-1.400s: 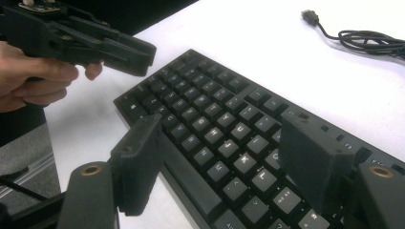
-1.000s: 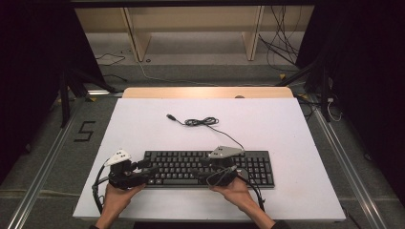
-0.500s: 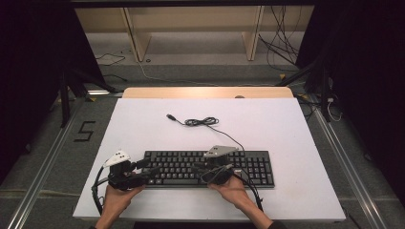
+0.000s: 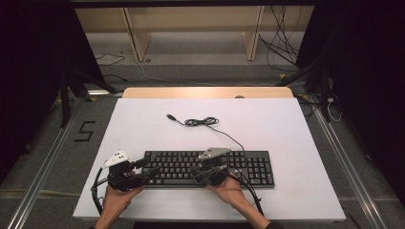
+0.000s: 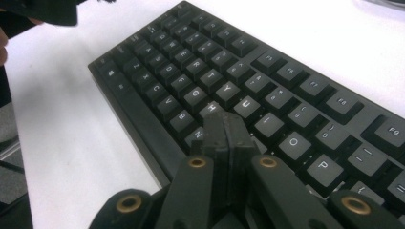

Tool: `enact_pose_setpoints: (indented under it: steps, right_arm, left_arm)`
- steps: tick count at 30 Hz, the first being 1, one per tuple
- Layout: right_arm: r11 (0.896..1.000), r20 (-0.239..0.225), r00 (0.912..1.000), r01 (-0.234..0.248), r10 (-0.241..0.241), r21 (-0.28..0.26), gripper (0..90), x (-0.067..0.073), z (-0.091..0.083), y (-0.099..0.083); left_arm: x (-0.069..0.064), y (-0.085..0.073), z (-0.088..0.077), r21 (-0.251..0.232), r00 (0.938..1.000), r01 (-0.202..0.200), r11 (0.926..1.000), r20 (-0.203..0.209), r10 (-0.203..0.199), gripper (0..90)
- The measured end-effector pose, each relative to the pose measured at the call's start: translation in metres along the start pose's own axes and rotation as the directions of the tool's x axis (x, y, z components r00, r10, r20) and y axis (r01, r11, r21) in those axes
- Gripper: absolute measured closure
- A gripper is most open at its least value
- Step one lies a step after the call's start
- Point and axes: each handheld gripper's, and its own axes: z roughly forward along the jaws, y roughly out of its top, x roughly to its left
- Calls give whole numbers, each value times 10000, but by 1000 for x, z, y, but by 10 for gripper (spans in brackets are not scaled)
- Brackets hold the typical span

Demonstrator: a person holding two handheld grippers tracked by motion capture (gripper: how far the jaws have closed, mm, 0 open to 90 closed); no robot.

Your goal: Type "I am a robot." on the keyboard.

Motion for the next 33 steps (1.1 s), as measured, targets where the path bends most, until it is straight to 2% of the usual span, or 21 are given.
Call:
enact_pose_setpoints:
  steps: [33]
  right_arm:
    - [9984,138,9998,140,-148,555,900,2,13,-5]
  left_arm:
    - [-1,0,-1,-138,10000,-16,9999,-24,16,296]
